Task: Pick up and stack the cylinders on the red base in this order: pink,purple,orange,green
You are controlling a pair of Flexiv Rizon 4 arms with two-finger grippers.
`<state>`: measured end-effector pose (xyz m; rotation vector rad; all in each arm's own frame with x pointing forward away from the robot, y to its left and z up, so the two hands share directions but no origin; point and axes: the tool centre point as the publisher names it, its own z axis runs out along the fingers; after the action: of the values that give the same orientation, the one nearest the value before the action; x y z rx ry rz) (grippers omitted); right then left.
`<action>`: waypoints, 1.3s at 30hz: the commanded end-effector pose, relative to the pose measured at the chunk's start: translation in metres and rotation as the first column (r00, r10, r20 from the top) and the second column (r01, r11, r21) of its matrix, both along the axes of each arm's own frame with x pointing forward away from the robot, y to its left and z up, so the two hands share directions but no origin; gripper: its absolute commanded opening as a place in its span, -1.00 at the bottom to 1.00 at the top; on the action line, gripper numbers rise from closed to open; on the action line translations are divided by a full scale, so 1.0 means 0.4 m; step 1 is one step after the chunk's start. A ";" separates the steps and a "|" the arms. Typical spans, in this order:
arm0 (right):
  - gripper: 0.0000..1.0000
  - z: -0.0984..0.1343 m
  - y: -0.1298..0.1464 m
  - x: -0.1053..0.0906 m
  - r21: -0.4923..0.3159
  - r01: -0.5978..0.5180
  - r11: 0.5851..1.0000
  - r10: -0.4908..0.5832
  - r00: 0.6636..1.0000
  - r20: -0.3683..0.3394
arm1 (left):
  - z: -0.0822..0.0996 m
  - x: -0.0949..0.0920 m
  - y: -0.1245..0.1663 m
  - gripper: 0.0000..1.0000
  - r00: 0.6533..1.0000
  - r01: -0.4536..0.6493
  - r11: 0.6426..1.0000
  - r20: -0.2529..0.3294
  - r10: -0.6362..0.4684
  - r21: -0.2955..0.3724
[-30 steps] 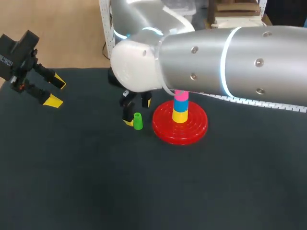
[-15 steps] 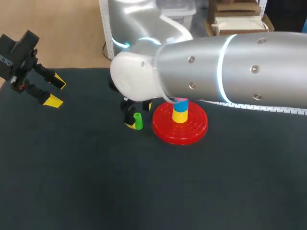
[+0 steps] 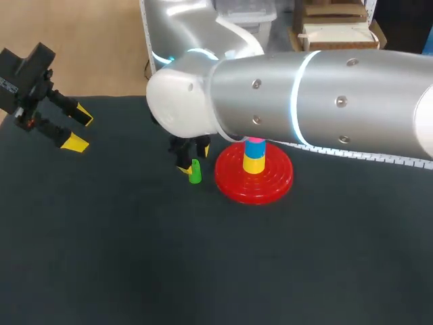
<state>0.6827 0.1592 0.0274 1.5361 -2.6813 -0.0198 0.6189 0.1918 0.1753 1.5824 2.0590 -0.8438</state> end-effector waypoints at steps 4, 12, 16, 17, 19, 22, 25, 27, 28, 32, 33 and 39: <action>0.33 -0.007 0.007 0.007 -0.011 -0.004 1.000 0.004 1.000 -0.005 | -0.002 0.000 0.001 1.00 1.000 0.000 1.000 0.001 0.000 -0.001; -0.18 -0.011 0.014 0.009 -0.016 -0.009 1.000 0.009 1.000 -0.008 | -0.002 0.000 0.001 1.00 1.000 0.000 1.000 0.001 0.000 -0.001; -1.00 -0.011 0.013 0.010 -0.021 -0.002 1.000 0.002 1.000 0.002 | -0.002 0.000 0.001 1.00 1.000 0.000 1.000 0.001 0.000 -0.001; -1.00 -0.005 0.011 0.011 -0.031 -0.001 1.000 0.001 1.000 0.015 | -0.002 0.000 0.001 1.00 1.000 0.000 1.000 0.001 0.000 -0.001; -1.00 0.014 0.009 0.012 -0.037 0.004 0.999 -0.003 0.999 0.032 | -0.002 0.000 0.001 1.00 1.000 0.000 1.000 0.001 0.000 -0.001; -1.00 0.061 0.006 0.014 -0.037 0.007 0.999 -0.005 0.998 0.061 | -0.002 0.000 0.001 1.00 1.000 0.000 1.000 0.001 0.000 -0.001; -1.00 0.141 0.002 0.013 -0.028 0.007 1.000 -0.004 0.996 0.086 | -0.002 0.000 0.001 1.00 1.000 0.000 1.000 0.001 0.000 -0.001; -1.00 0.214 -0.001 0.011 -0.012 -0.001 1.000 0.002 0.995 0.101 | -0.002 0.000 0.001 1.00 1.000 0.000 1.000 0.001 0.000 -0.001; -1.00 0.255 -0.004 0.010 -0.007 -0.011 1.000 0.011 0.993 0.113 | -0.002 0.000 0.001 1.00 1.000 0.000 1.000 0.001 0.000 -0.001; -1.00 0.403 -0.033 0.009 0.021 -0.015 1.000 0.012 0.991 0.137 | -0.002 0.000 0.001 1.00 1.000 0.000 1.000 0.001 0.000 -0.001; -1.00 0.439 -0.044 0.010 0.039 -0.013 0.999 0.007 0.990 0.144 | -0.002 0.000 0.001 1.00 1.000 0.000 1.000 0.001 0.000 -0.001; -1.00 0.617 -0.130 0.003 0.120 -0.018 0.993 -0.005 0.983 0.184 | -0.002 0.000 0.001 1.00 1.000 0.000 1.000 0.001 0.000 -0.001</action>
<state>0.7052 0.1453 0.2253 1.6012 -2.7803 0.0359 0.6189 0.1917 0.1753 1.5826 2.0589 -0.8439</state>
